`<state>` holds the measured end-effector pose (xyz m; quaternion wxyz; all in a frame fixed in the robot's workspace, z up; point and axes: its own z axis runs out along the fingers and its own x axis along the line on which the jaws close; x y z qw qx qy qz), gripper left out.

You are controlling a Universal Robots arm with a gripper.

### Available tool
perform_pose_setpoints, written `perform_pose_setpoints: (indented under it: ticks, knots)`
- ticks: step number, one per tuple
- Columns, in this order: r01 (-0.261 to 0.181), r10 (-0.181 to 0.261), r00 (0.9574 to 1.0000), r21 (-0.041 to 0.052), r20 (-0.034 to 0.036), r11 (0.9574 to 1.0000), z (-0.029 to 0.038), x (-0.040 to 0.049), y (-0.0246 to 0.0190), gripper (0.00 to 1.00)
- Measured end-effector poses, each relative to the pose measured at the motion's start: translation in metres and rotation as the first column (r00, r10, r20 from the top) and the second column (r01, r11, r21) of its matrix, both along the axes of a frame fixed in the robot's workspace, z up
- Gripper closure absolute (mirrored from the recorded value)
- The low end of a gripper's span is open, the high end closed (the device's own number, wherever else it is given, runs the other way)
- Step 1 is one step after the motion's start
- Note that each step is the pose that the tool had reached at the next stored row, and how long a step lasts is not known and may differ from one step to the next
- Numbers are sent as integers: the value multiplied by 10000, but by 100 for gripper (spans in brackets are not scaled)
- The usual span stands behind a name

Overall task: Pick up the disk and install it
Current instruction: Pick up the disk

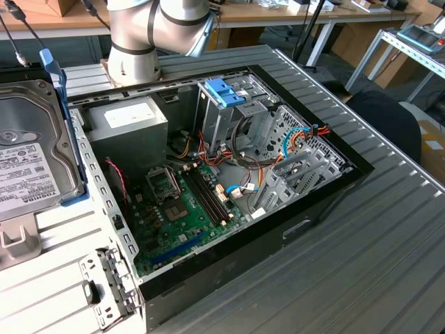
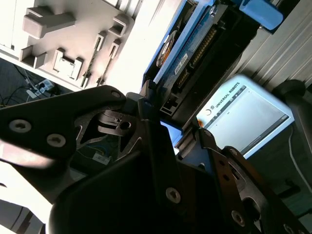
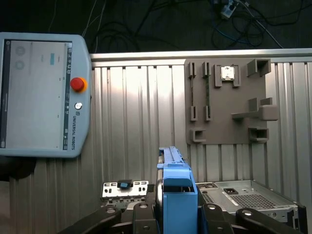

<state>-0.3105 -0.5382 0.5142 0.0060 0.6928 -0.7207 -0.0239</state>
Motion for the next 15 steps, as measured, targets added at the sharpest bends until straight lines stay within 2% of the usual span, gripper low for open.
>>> perform_pose_setpoints:
  ticks: [15]
  knots:
    - [0, 0, 10000, 1, 0, 10000, 0, 29, -20, 63]
